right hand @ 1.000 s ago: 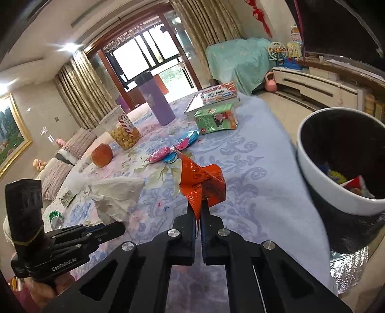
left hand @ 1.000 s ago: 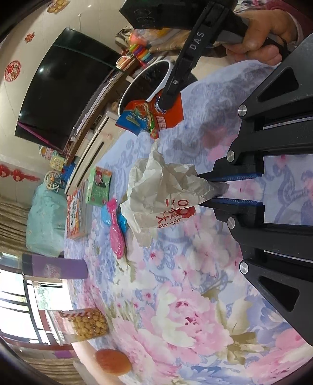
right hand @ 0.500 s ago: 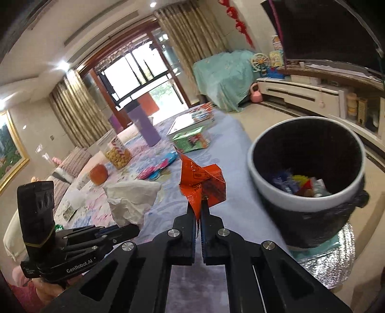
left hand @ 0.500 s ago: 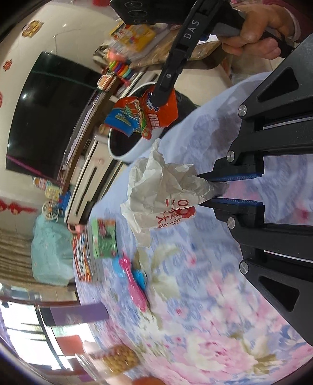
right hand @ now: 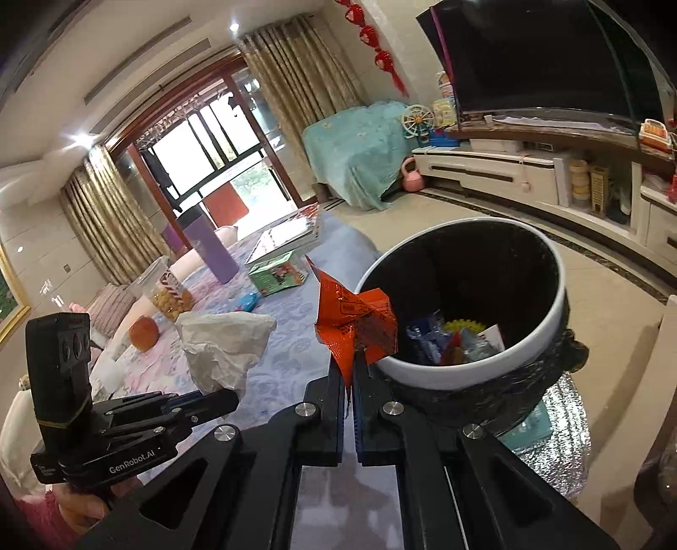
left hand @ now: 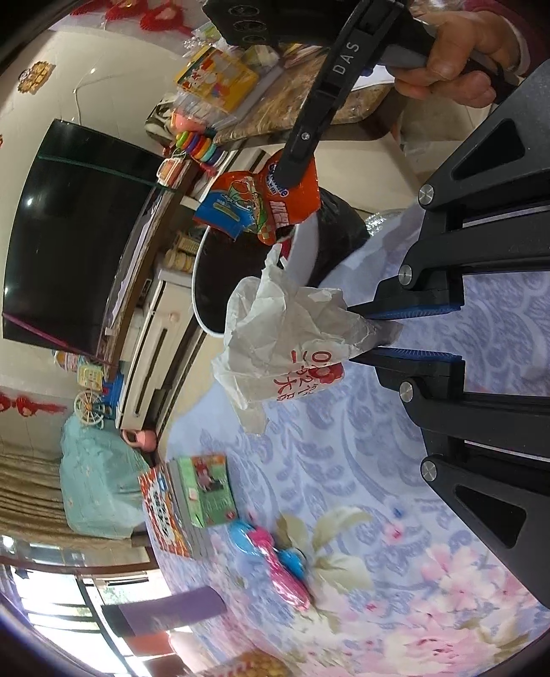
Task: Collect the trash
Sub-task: 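Carry the orange wrapper and white tissue toward the bin with both tools, then open both grippers over the bin to drop the wrapper and tissue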
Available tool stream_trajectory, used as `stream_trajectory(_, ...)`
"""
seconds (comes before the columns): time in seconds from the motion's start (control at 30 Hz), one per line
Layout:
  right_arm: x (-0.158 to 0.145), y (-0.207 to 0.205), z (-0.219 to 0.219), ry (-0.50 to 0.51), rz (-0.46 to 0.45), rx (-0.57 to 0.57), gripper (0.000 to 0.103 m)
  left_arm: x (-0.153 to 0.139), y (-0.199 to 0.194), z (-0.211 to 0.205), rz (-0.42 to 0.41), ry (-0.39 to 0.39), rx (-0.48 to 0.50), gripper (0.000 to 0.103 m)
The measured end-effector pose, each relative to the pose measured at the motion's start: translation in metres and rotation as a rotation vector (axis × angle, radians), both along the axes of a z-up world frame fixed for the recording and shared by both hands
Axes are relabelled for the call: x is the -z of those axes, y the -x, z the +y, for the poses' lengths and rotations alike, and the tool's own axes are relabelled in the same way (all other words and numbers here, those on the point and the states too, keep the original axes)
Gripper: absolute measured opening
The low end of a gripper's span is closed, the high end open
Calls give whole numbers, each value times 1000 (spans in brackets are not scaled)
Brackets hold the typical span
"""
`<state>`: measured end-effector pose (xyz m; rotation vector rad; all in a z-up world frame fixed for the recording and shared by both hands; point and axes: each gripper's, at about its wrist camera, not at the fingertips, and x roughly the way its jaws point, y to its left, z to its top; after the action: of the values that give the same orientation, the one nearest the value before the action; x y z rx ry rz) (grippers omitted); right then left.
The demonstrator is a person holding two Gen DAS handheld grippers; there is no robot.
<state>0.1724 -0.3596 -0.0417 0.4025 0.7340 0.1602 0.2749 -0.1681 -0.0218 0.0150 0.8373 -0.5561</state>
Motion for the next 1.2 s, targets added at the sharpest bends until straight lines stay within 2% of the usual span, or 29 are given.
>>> stream_trajectory(0.8,-8,-19,-53,18,-16,90,3,-10,-41,-63,-38,-34,66,11)
stream_trajectory(1.2,-4,-27,-69,25,7,116,3,-9,-55,-82,-47,-55,81,11)
